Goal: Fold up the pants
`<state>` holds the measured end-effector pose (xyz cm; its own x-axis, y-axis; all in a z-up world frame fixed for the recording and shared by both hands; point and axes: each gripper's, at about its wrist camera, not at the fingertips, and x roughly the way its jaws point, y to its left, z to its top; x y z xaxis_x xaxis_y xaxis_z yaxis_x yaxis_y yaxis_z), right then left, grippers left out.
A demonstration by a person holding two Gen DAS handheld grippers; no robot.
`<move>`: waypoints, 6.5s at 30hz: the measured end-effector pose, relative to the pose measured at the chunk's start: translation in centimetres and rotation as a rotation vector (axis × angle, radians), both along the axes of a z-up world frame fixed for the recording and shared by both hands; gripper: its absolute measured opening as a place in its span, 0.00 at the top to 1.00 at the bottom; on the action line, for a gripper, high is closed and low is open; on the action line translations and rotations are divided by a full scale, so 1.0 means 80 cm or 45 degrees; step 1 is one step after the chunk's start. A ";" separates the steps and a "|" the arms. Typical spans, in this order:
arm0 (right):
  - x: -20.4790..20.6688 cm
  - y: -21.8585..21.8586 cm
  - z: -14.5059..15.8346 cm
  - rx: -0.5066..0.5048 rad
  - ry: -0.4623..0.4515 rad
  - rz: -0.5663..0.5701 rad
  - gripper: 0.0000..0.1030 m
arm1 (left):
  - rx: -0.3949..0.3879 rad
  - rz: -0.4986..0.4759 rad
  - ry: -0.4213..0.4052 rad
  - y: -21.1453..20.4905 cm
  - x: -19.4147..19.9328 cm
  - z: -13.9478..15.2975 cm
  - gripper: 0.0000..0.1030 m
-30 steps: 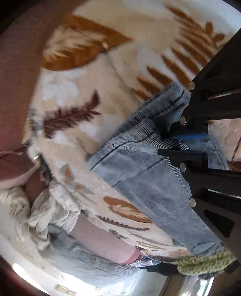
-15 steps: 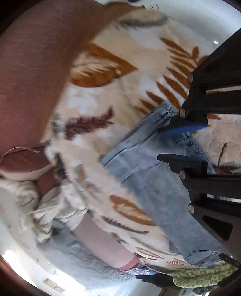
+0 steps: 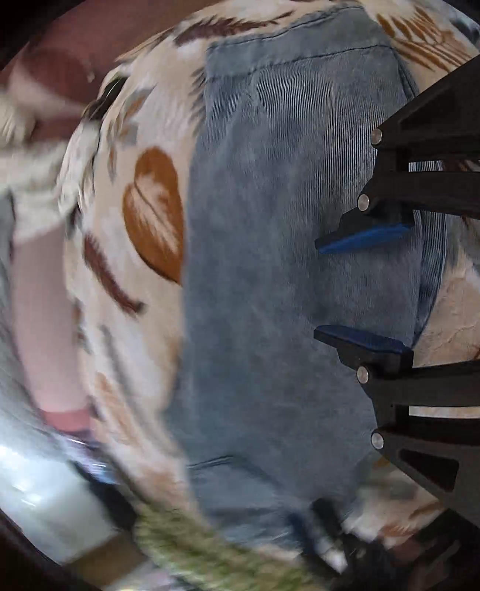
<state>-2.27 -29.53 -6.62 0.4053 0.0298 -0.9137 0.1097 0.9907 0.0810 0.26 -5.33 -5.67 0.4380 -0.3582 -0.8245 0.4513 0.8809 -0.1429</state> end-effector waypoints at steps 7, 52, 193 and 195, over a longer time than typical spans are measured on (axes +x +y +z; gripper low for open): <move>-0.011 0.024 -0.015 -0.124 0.117 0.024 0.58 | 0.051 -0.063 0.019 0.003 -0.012 -0.008 0.36; 0.280 0.144 -0.020 -0.029 -0.023 0.295 0.85 | -0.007 0.288 0.014 0.066 0.043 -0.002 0.36; -0.208 -0.336 -0.081 1.418 -0.482 -1.171 0.33 | 0.260 -0.680 0.041 -0.538 0.090 -0.013 0.32; -0.208 -0.336 -0.081 1.422 -0.484 -1.168 0.33 | 0.287 -0.716 0.019 -0.550 0.089 -0.019 0.32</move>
<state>-18.93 -56.42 -13.12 0.8719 0.2339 -0.4301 0.4424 0.0000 0.8968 7.35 -49.35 -7.18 0.2198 -0.3475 -0.9116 0.8560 0.5170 0.0094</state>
